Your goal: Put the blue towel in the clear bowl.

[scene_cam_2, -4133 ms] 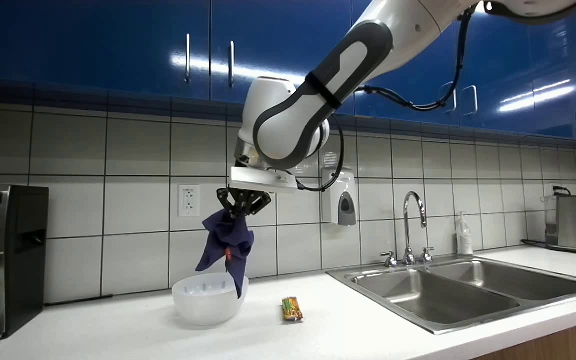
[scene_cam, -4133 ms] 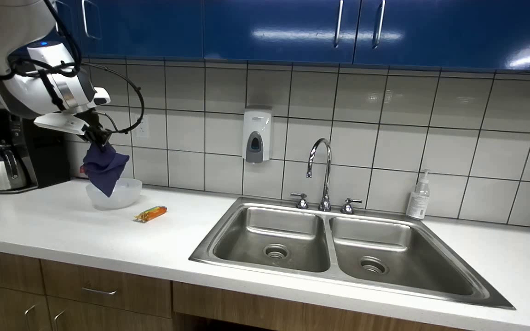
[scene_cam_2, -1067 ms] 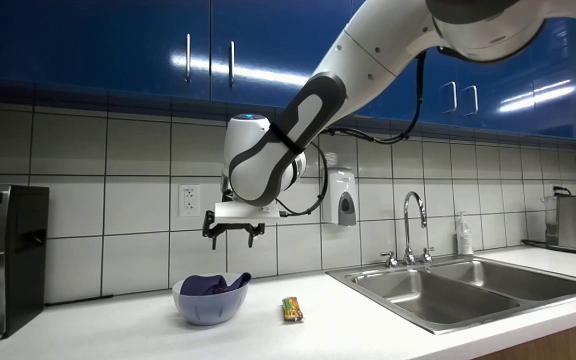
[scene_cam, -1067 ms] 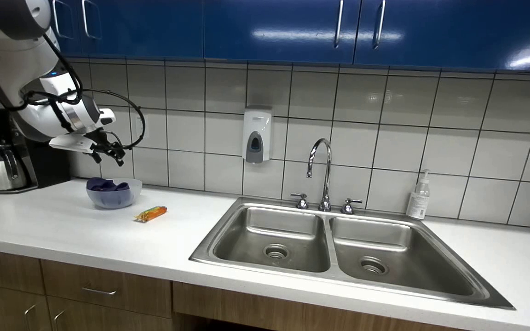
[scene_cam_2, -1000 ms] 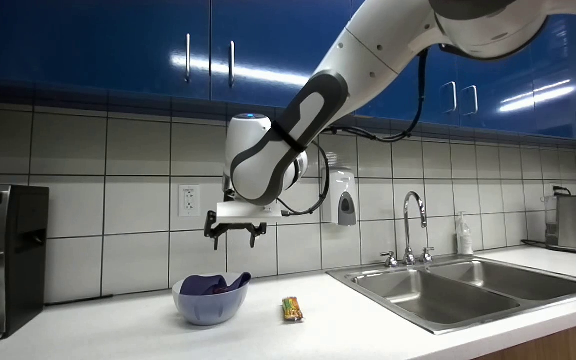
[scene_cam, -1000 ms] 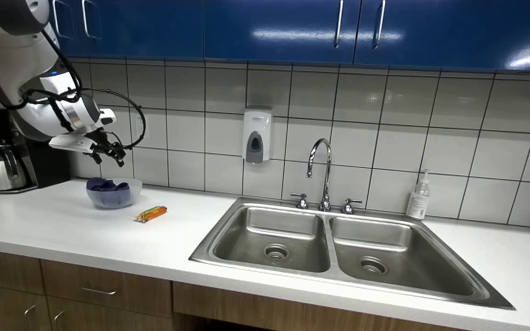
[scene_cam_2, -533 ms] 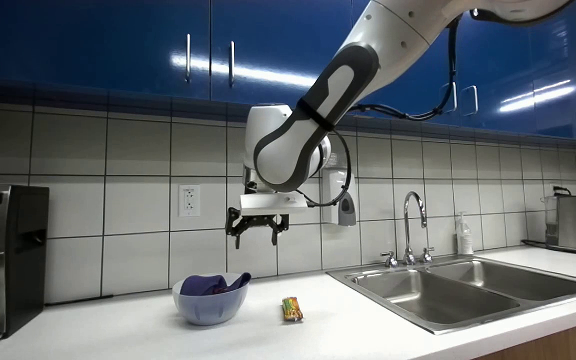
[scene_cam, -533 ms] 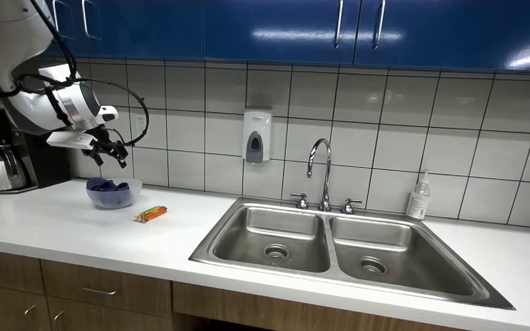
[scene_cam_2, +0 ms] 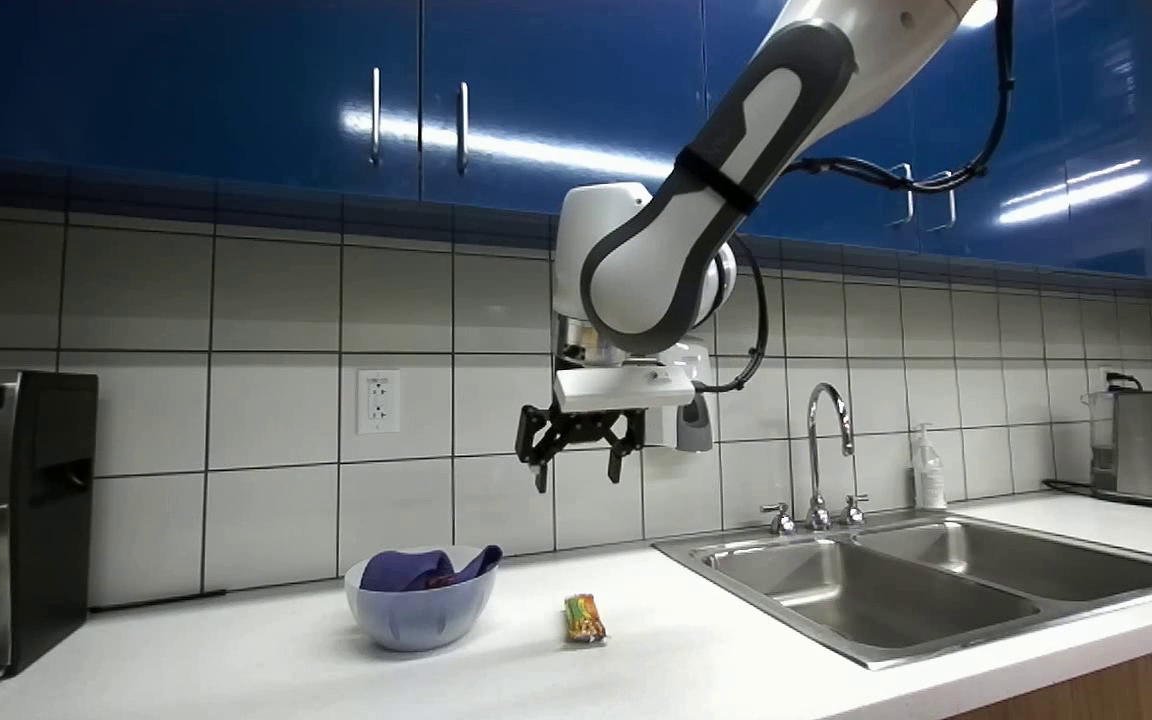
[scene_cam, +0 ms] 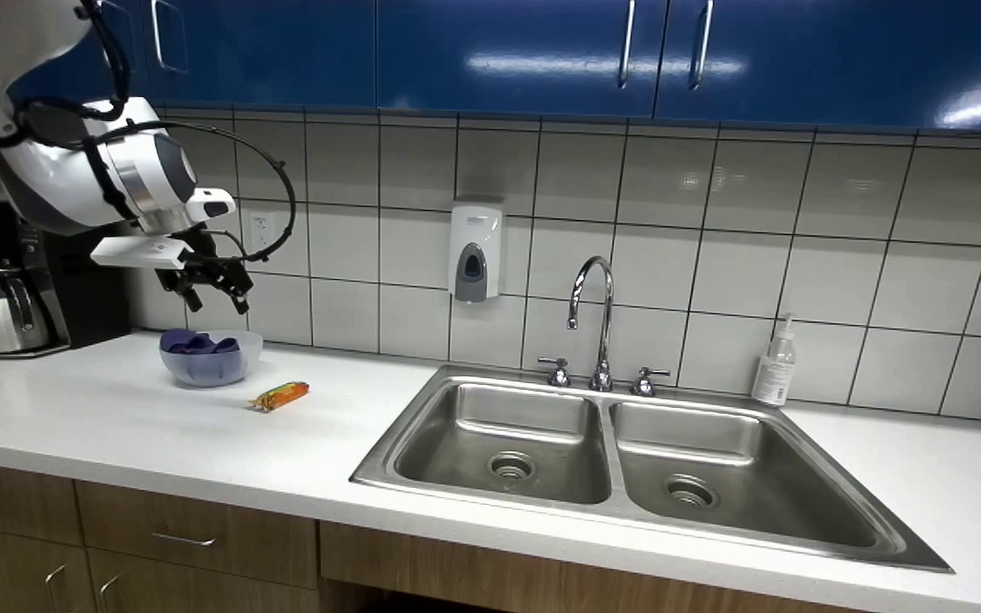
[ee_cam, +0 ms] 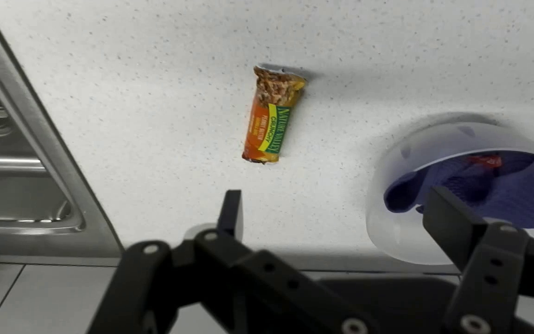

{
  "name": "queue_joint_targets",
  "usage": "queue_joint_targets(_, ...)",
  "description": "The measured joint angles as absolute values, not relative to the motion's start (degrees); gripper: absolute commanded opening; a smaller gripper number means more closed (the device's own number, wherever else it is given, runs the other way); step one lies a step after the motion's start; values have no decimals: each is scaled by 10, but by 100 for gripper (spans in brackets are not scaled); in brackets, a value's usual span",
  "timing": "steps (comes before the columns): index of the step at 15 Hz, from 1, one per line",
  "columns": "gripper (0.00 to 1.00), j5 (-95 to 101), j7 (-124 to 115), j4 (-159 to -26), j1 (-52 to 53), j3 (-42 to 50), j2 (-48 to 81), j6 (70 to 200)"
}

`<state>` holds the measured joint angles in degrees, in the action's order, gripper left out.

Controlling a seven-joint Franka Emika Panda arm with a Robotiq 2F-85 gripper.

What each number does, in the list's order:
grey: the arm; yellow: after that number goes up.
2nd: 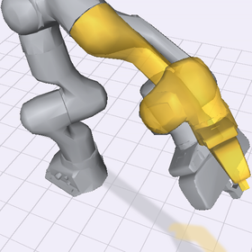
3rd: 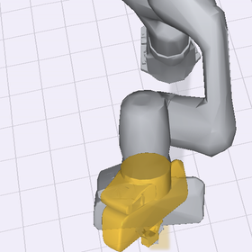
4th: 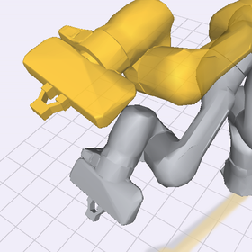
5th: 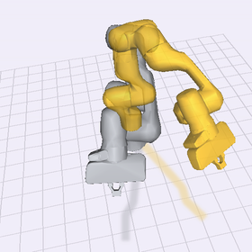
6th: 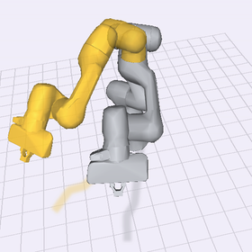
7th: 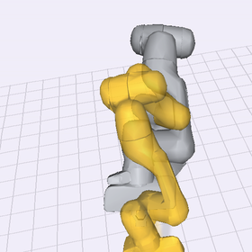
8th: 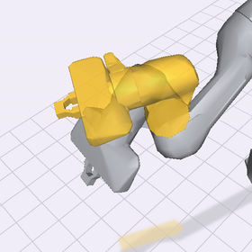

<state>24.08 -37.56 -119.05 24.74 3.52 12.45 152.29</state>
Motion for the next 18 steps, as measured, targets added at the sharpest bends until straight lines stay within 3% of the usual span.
queue_joint_targets(18, 100, 146, -205, -1419, 126, -41, -102, 1406)
